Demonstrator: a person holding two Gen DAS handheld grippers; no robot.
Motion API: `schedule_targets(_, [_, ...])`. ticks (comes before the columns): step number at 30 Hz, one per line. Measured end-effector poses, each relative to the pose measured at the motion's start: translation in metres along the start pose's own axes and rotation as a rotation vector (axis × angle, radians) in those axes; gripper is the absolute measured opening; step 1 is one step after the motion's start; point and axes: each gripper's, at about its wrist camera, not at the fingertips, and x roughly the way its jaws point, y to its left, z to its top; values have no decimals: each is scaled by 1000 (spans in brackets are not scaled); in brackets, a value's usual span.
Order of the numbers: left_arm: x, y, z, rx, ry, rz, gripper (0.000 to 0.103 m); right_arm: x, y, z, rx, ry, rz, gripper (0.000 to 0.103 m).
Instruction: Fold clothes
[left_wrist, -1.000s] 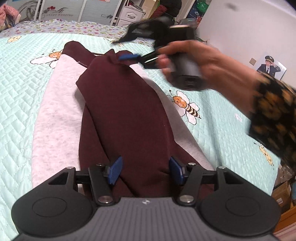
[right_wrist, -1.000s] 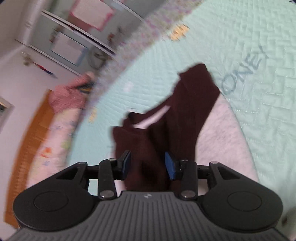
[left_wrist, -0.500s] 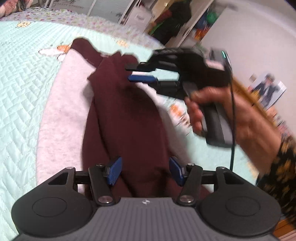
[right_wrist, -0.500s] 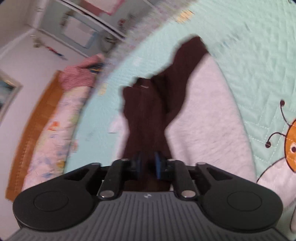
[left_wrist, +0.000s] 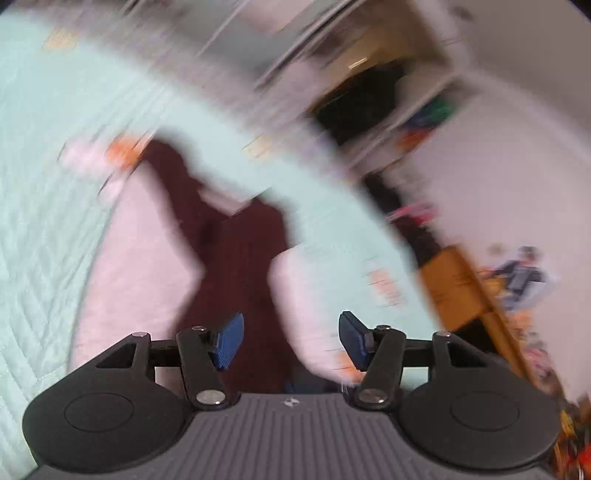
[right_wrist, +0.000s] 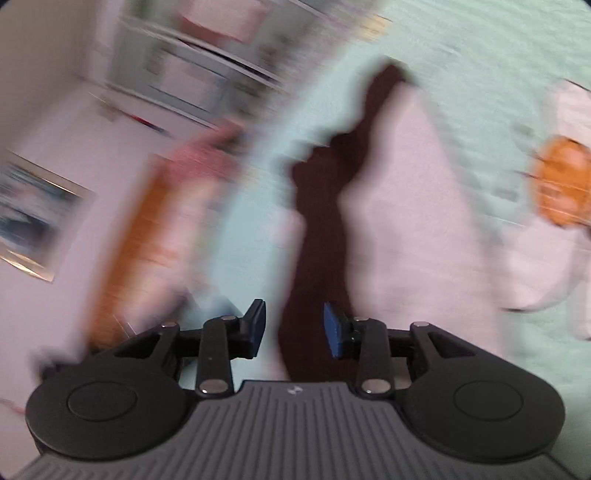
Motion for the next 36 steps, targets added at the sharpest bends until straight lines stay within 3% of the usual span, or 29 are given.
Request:
schedule_targets(1, [18, 11, 2, -33, 59, 40, 51, 2, -7, -3, 2, 7, -25, 0])
schedule_targets(2, [27, 20, 2, -33, 82, 51, 37, 4, -14, -5, 4, 14, -50, 0])
schedule_targets(4, [24, 27, 1, -34, 69, 33, 34, -3, -16, -7, 38, 7, -39, 5])
schedule_targets(8, [13, 21, 0, -15, 55, 62, 34, -29, -6, -18, 76, -51, 90, 32])
schedule_targets(10, [8, 15, -3, 23, 57, 96, 34, -30, -6, -28, 65, -36, 68, 38])
schedule_targets(11, [6, 12, -3, 39, 58, 111, 34, -29, -6, -34, 56, -25, 47, 38])
schedule_targets(13, [1, 8, -4, 71, 59, 141, 34, -27, -8, -40, 30, -8, 1, 26])
schedule_targets(16, [-16, -8, -12, 130, 49, 170, 41, -44, 3, -44, 34, -26, 39, 33])
schedule_targets(20, [-47, -32, -49, 219, 88, 61, 53, -71, 22, -66, 2, -13, 128, 38])
schedule_targets(21, [-47, -32, -63, 225, 121, 68, 54, -72, 18, -74, 29, 5, 128, 42])
schedule_targets(23, [-39, -25, -90, 219, 209, 119, 53, -65, 4, -90, 49, 41, 36, 43])
schedule_targets(24, [-33, -20, -103, 227, 229, 143, 52, -62, -3, -98, 37, 39, -6, 20])
schedule_targets(26, [-41, -24, -114, 278, 167, 160, 49, -61, -13, -107, 57, 28, -47, 15])
schedule_targets(28, [-49, -35, -111, 256, 175, 199, 49, -73, -8, -106, 132, 3, -47, 24])
schedule_targets(32, [-84, -58, -120, 284, 160, 169, 51, -103, 22, -117, 63, -24, 7, 35])
schedule_targets(34, [-88, -58, -138, 285, 199, 155, 53, -109, 20, -128, 73, -14, -11, 50])
schedule_targets(35, [-83, -55, -149, 274, 227, 175, 53, -111, 19, -133, 79, -9, -20, 52])
schedule_targets(36, [-75, -47, -158, 259, 259, 206, 52, -107, 13, -137, 85, 19, -64, 48])
